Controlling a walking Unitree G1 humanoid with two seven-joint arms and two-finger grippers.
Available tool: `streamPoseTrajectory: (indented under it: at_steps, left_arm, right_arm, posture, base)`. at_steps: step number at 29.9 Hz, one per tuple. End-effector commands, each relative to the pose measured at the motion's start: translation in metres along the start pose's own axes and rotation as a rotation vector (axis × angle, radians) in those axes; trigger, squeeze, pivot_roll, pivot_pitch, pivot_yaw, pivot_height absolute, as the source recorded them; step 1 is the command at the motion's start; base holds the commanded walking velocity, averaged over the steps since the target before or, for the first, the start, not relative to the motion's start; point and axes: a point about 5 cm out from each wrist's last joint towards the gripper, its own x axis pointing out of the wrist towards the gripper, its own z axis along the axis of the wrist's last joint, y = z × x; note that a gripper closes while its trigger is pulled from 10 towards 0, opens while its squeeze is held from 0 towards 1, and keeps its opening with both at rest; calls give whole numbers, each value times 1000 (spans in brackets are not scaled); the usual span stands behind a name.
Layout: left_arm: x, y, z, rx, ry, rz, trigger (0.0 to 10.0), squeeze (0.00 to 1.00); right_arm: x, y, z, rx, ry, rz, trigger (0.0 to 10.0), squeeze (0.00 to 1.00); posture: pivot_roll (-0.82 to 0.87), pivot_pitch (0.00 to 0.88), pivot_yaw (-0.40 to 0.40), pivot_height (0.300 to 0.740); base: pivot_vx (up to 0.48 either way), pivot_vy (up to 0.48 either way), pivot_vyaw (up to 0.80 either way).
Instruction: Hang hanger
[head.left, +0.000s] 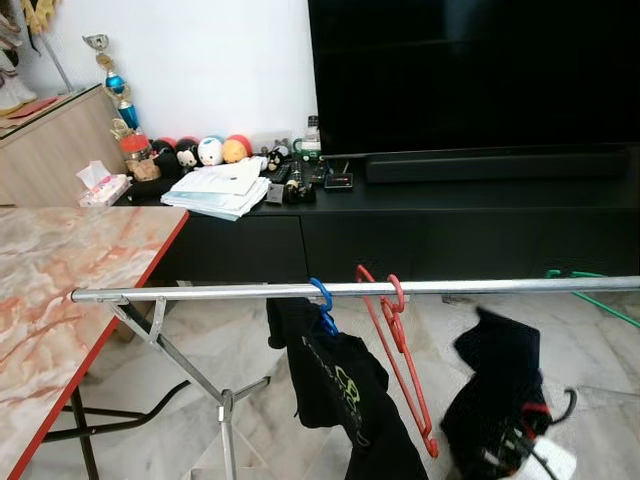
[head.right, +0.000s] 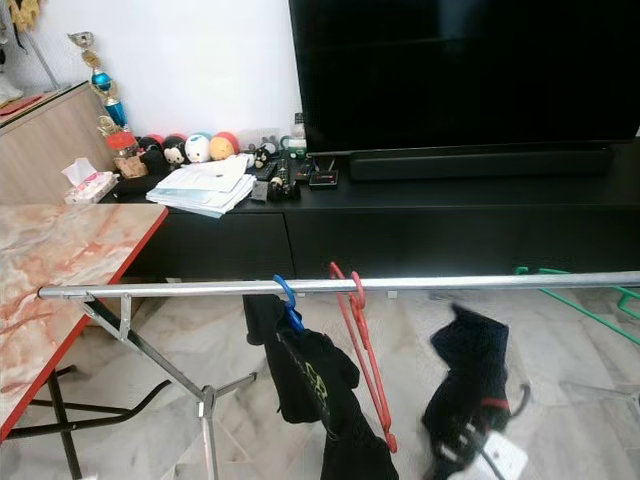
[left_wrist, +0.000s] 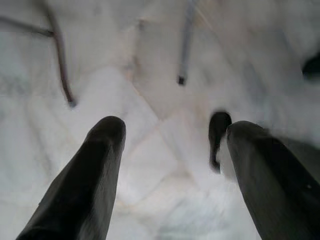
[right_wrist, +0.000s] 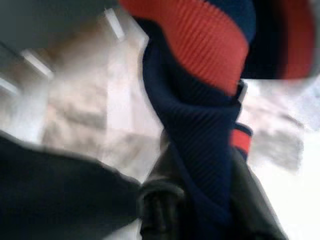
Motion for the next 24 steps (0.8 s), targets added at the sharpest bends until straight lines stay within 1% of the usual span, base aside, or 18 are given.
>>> streamPoseTrajectory:
  at_steps: [1, 2, 3, 4, 5, 6, 7, 8, 9, 10, 11, 12, 13, 15, 20, 24]
  left_arm:
    - [1, -4, 2, 126, 11, -51, 10000, 0]
    - [2, -6, 8, 117, 1, -47, 10000, 0]
    - [2, -6, 8, 117, 1, -47, 10000, 0]
    - [3, -7, 12, 89, -8, -33, 10000, 0]
    - [3, -7, 12, 89, -8, -33, 10000, 0]
    - [4, -8, 16, 73, -14, -25, 10000, 0]
    - [5, -9, 18, 64, -18, -19, 10000, 0]
    - [5, -9, 18, 64, -18, -19, 10000, 0]
    - [5, -8, 19, 46, -20, -10, 10000, 0]
    - [5, -8, 19, 46, -20, -10, 10000, 0]
    - [5, -8, 20, 28, -22, -4, 10000, 0]
    - [6, -6, 23, 20, -25, 8, 10000, 0]
    - [6, -6, 23, 20, -25, 8, 10000, 0]
    - [6, -6, 24, 18, -27, 13, 10000, 0]
    - [6, -5, 26, 6, -29, 18, 10000, 0]
    - [6, -8, 27, 1, -27, 3, 10000, 0]
  right_arm:
    - [-4, 9, -13, -54, 45, 64, 0, 0]
    - [-4, -1, -16, -44, 74, 40, 0, 0]
    - [-4, -1, -16, -44, 74, 40, 0, 0]
    - [-4, -10, -18, -14, 103, 5, 863, 0]
    - [-4, -10, -18, -14, 103, 5, 863, 0]
    - [-3, -17, -19, -10, 120, -15, 4706, 0]
    - [-2, -22, -19, -29, 132, -31, 4706, 0]
    - [-2, -22, -19, -29, 132, -31, 4706, 0]
    - [-2, -27, -19, -25, 143, -49, 10000, 0]
    - [-2, -27, -19, -25, 143, -49, 10000, 0]
    - [-2, -30, -19, -26, 150, -62, 10000, 0]
    - [-1, -32, -21, -72, 181, -52, 10000, 0]
    - [-1, -32, -21, -72, 181, -52, 10000, 0]
    - [-1, -30, -23, -107, 202, -29, 10000, 0]
    - [-2, -26, -26, -112, 219, -28, 10000, 0]
    - [-1, -24, -25, -115, 220, -25, 10000, 0]
  posture:
    - [-52, 0, 109, 740]
    - [-44, 0, 100, 740]
    - [-44, 0, 100, 740]
    - [-50, 0, 100, 740]
    - [-50, 0, 100, 740]
    - [-50, 0, 95, 740]
    - [-50, 0, 94, 740]
    - [-50, 0, 94, 740]
    - [-51, 0, 91, 740]
    - [-51, 0, 91, 740]
    - [-48, 0, 83, 740]
    - [-52, 1, 70, 740]
    - [-52, 1, 70, 740]
    - [-48, 5, 64, 740]
    - [-48, 8, 64, 740]
    - [-48, 9, 62, 740]
  base:
    - [0, 0, 0]
    - [0, 0, 0]
    - [0, 0, 0]
    - [0, 0, 0]
    - [0, 0, 0]
    - [0, 0, 0]
    - [0, 0, 0]
    - [0, 0, 0]
    - [0, 0, 0]
    - [0, 0, 0]
    - [0, 0, 0]
    - [0, 0, 0]
    - [0, 0, 0]
    - [0, 0, 0]
    - [0, 0, 0]
    - [0, 0, 0]
